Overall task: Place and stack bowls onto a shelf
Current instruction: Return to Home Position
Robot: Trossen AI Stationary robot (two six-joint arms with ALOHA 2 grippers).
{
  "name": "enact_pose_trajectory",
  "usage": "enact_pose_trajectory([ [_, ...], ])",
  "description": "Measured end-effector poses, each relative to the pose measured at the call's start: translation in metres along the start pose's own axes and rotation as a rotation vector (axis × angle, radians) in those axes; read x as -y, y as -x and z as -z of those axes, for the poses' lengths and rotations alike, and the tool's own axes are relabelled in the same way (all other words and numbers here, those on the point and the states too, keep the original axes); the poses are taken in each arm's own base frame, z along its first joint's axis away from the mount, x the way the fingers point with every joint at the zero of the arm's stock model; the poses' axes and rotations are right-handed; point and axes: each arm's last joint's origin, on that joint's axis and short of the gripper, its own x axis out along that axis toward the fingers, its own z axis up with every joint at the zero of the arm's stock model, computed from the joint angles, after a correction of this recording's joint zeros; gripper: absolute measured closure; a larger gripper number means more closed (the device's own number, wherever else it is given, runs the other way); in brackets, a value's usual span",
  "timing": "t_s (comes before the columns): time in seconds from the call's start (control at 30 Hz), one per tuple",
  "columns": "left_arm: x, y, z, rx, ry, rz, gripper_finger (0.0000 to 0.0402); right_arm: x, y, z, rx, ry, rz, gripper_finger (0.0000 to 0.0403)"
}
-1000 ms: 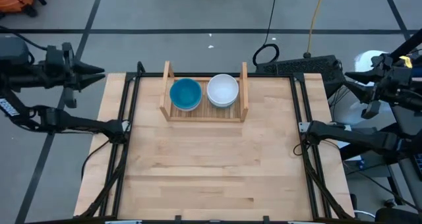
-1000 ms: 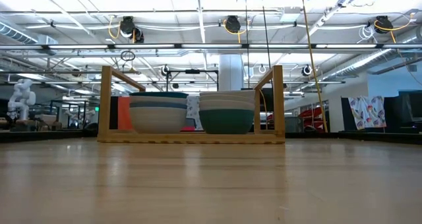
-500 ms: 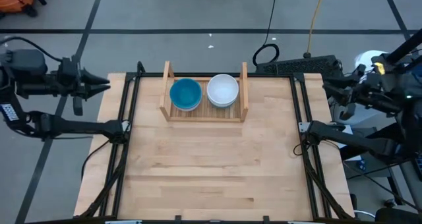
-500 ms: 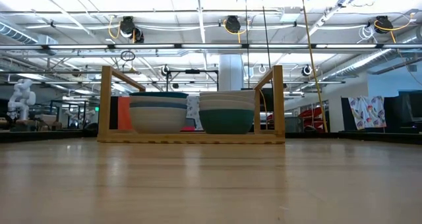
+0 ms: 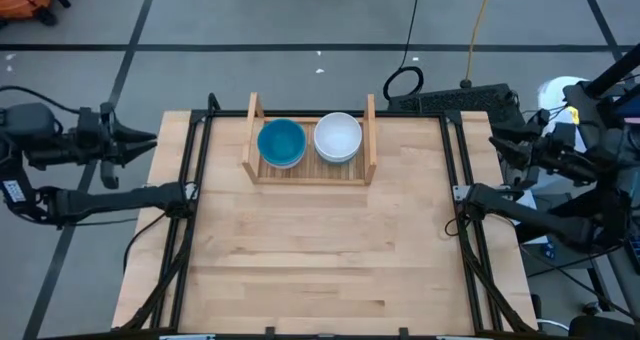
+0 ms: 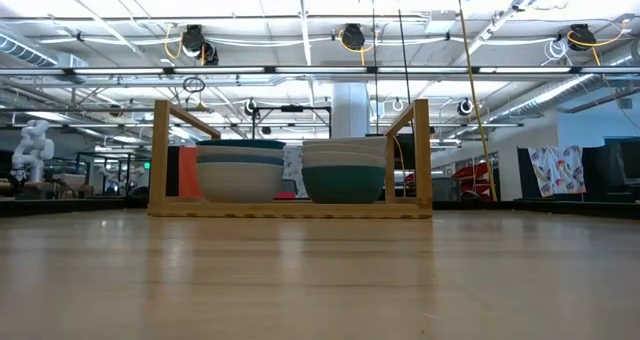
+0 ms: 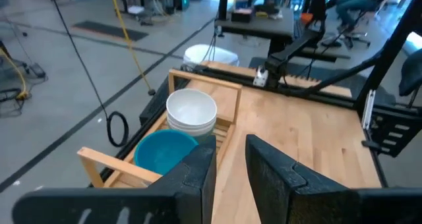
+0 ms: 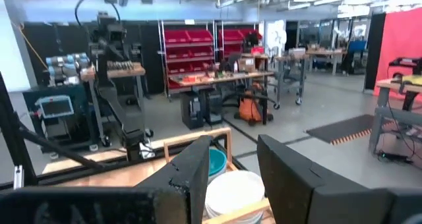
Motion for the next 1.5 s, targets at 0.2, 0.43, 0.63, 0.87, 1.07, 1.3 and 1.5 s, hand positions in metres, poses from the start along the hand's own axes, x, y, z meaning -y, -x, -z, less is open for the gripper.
enact_pose_trajectory([
  [0.2, 0.0, 0.003, 0.02, 0.018, 0.007, 0.031, 0.0314, 0.001, 0.003, 0.016, 0.006, -0.007, 0.0, 0.028],
  [0.43, -0.001, -0.002, 0.045, 0.029, 0.031, 0.033, 0.0314, 0.003, -0.002, 0.036, 0.001, -0.057, 0.001, 0.028],
  [0.63, -0.001, -0.002, 0.066, 0.092, 0.039, 0.08, 0.0314, 0.004, -0.004, 0.049, -0.001, -0.093, 0.002, 0.028],
  [0.87, 0.0, 0.001, 0.092, 0.169, 0.051, 0.115, 0.0314, 0.004, 0.002, 0.055, 0.024, -0.101, 0.0, 0.028],
  [1.07, 0.001, 0.006, 0.116, 0.241, 0.062, 0.1, 0.0314, 0.003, 0.008, 0.056, 0.051, -0.109, -0.003, 0.028],
  [1.3, 0.009, 0.009, 0.133, 0.27, 0.072, 0.104, 0.0314, 0.003, 0.009, 0.056, 0.053, -0.116, -0.004, 0.028],
  [1.5, 0.016, 0.004, 0.134, 0.259, 0.044, 0.099, 0.0314, 0.003, 0.006, 0.056, 0.071, -0.101, -0.005, 0.028],
])
